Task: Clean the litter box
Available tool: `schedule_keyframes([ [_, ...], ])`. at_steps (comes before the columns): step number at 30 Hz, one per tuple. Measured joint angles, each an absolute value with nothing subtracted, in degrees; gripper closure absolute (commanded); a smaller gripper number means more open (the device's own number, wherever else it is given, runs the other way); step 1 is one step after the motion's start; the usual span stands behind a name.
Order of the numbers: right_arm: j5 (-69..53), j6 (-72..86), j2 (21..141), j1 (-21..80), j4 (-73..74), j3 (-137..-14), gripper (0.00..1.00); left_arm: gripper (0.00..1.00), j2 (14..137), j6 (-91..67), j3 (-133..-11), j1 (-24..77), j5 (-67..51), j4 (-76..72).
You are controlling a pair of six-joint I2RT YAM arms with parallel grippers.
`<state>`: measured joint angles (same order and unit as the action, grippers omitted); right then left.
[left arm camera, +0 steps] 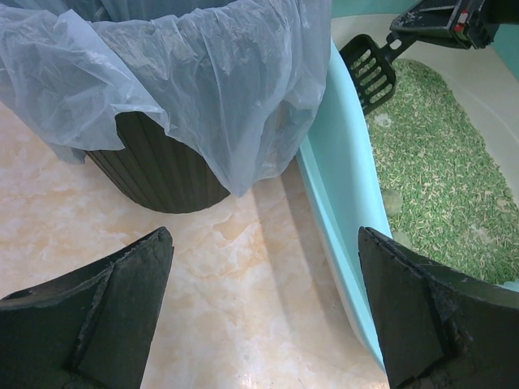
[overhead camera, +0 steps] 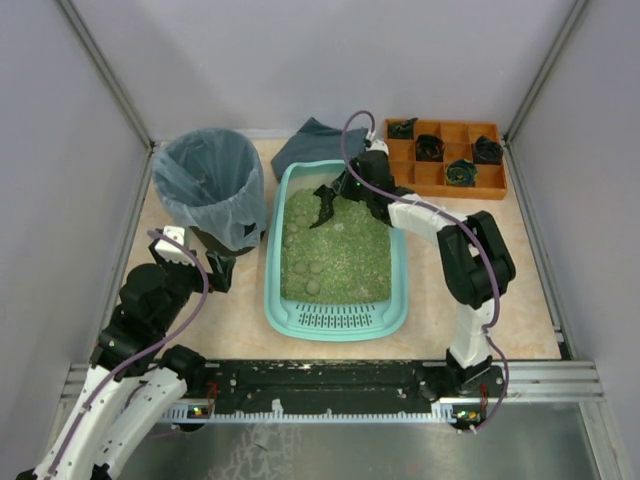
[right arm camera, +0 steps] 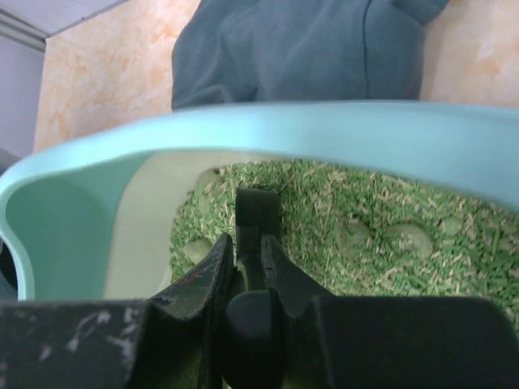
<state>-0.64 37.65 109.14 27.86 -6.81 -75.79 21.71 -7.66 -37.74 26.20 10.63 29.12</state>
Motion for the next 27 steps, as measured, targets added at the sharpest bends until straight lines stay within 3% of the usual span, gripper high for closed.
schedule_keyframes([
  [27,-7.27,54.28,90.96,26.15,-14.92,-53.45,1.00,0.00,21.67,-7.66,-37.74,26.20,10.63,29.12],
])
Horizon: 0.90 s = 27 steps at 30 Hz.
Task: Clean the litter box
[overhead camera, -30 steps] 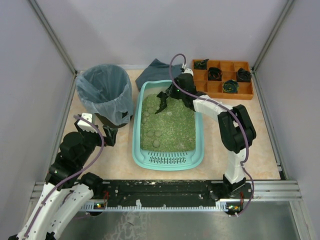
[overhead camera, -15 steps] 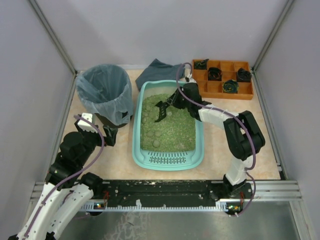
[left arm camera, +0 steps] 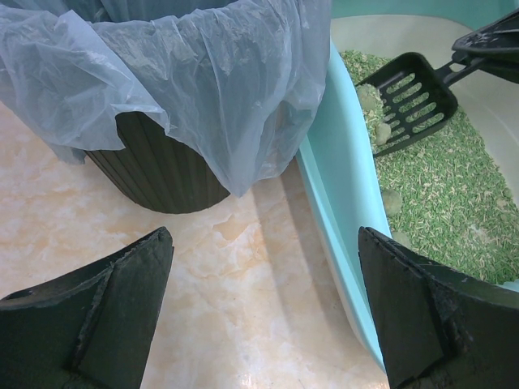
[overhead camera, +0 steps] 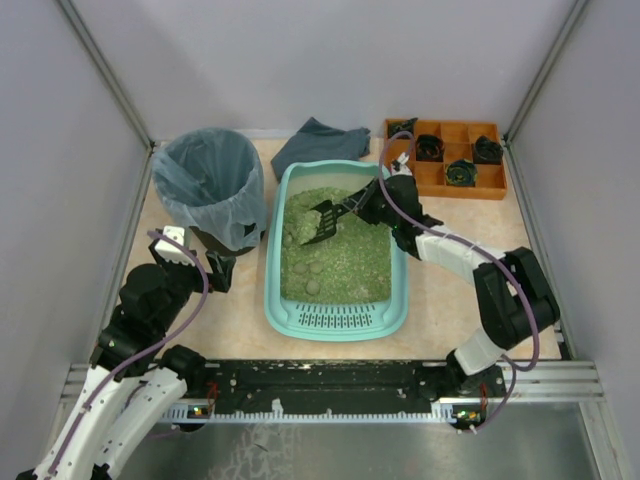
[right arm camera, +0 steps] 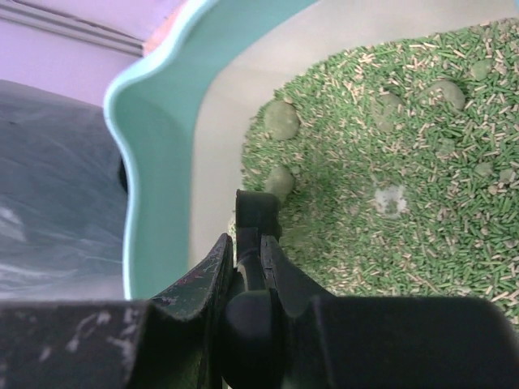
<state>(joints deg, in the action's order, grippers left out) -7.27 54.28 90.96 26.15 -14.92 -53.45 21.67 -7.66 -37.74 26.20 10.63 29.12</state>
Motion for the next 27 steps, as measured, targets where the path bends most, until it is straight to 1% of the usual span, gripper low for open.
schedule_keyframes([
  [8,-7.27,58.33,83.66,25.06,-19.35,-47.59,1.00,0.00,21.56,-7.64,-37.74,26.20,10.63,29.12],
  [17,-7.25,64.82,72.44,22.87,-24.16,-36.23,1.00,0.00,21.52,-7.66,-37.74,26.20,10.63,29.12],
  [23,-2.98,71.33,61.49,20.67,-25.36,-28.29,1.00,0.00,21.52,-7.66,-37.74,26.20,10.63,29.12],
  [27,-1.08,75.16,57.06,20.49,-26.02,-25.50,1.00,0.00,21.54,-7.66,-37.74,26.20,10.63,29.12],
])
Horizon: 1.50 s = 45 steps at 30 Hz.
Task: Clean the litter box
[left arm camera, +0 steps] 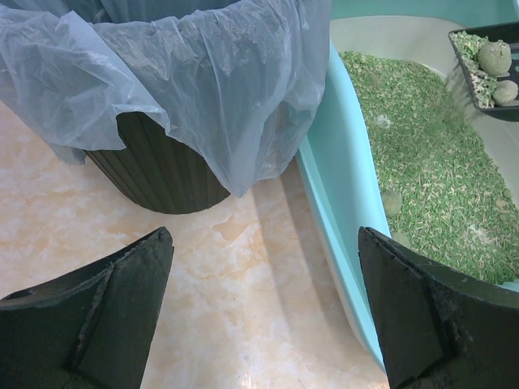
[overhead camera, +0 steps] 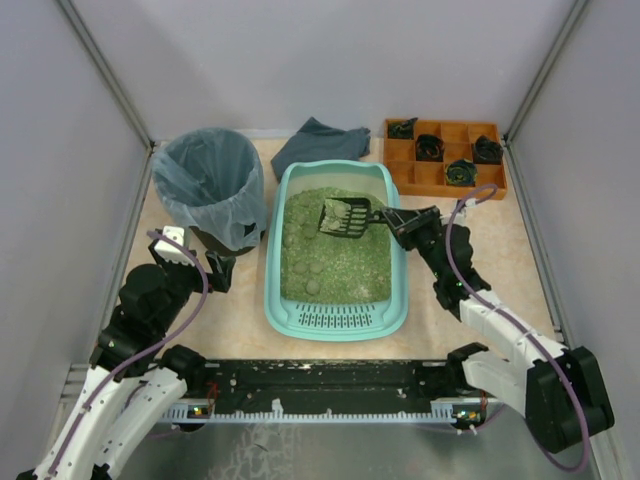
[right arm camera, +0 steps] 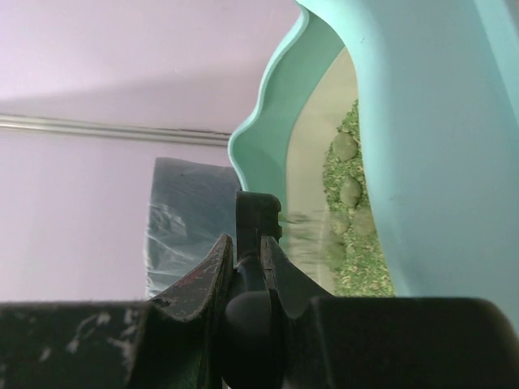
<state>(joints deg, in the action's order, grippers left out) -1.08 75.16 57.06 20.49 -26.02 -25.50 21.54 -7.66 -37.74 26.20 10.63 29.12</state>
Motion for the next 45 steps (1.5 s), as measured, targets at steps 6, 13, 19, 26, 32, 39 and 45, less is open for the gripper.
schedule_keyframes([
  [6,-0.62,78.24,54.72,19.42,-26.20,-24.14,1.00,0.00,21.54,-7.66,-37.74,26.20,10.63,29.12],
  [13,-0.58,79.22,53.23,18.41,-27.03,-22.22,1.00,0.00,21.71,-7.64,-37.74,26.20,10.63,29.12],
  [19,-1.30,79.18,53.82,16.86,-27.59,-22.20,1.00,0.00,22.33,-7.66,-37.74,26.20,10.63,29.12],
  [26,-3.62,77.91,55.00,16.40,-28.60,-23.55,1.00,0.00,22.48,-7.66,-37.71,26.20,10.61,29.12],
  [32,-6.63,77.82,56.82,17.87,-32.05,-23.64,1.00,0.00,22.50,-7.64,-37.74,26.20,10.59,29.10],
  [39,-7.49,78.76,57.01,16.43,-33.80,-22.44,1.00,0.00,22.52,-7.66,-37.74,26.20,10.57,29.10],
  [45,-8.12,77.25,56.27,16.40,-32.47,-24.23,1.00,0.00,22.70,-7.66,-37.74,26.20,10.52,29.12],
])
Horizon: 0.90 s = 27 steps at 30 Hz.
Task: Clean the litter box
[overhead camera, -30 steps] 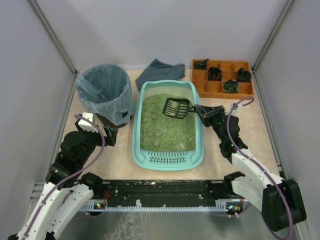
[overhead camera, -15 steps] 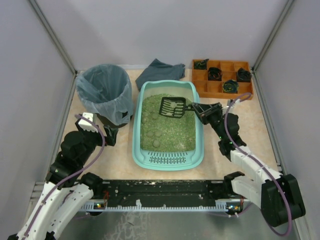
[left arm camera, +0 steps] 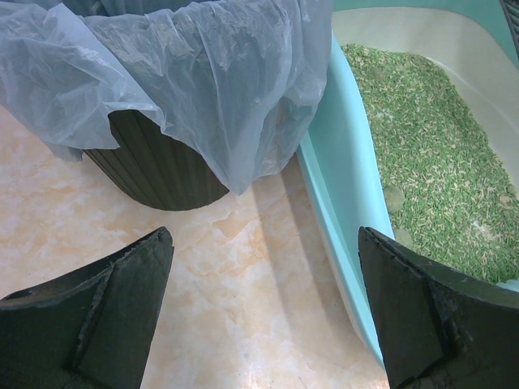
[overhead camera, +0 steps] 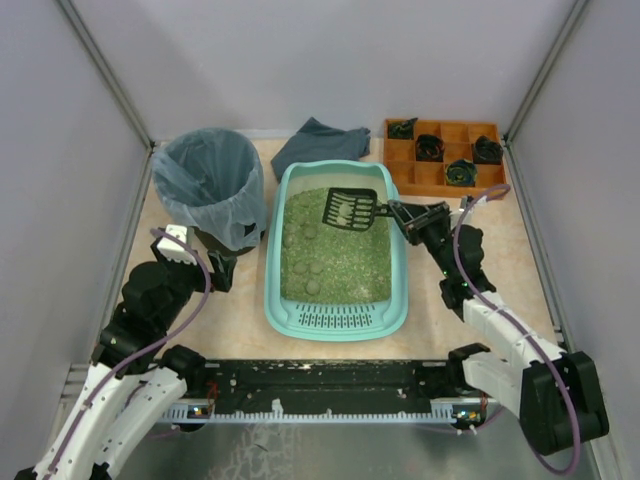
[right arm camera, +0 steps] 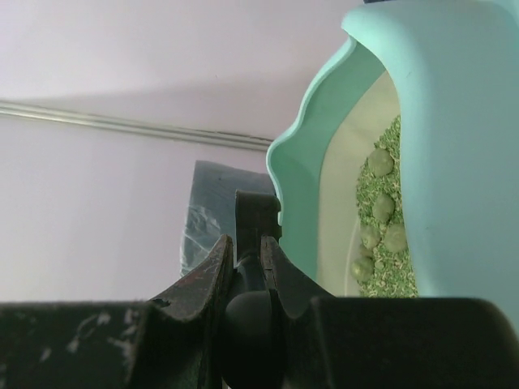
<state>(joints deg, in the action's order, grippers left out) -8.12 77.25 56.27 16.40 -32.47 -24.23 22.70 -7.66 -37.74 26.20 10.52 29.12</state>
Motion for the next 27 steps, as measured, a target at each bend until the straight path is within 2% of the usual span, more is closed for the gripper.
schedule_keyframes([
  [19,-5.74,75.13,56.27,18.76,-29.93,-27.55,1.00,0.00,22.72,-7.66,-37.74,26.20,10.48,29.10],
  [27,-4.40,74.67,56.71,23.73,-26.33,-32.67,1.00,0.00,22.74,-7.66,-37.74,26.20,10.46,29.10],
])
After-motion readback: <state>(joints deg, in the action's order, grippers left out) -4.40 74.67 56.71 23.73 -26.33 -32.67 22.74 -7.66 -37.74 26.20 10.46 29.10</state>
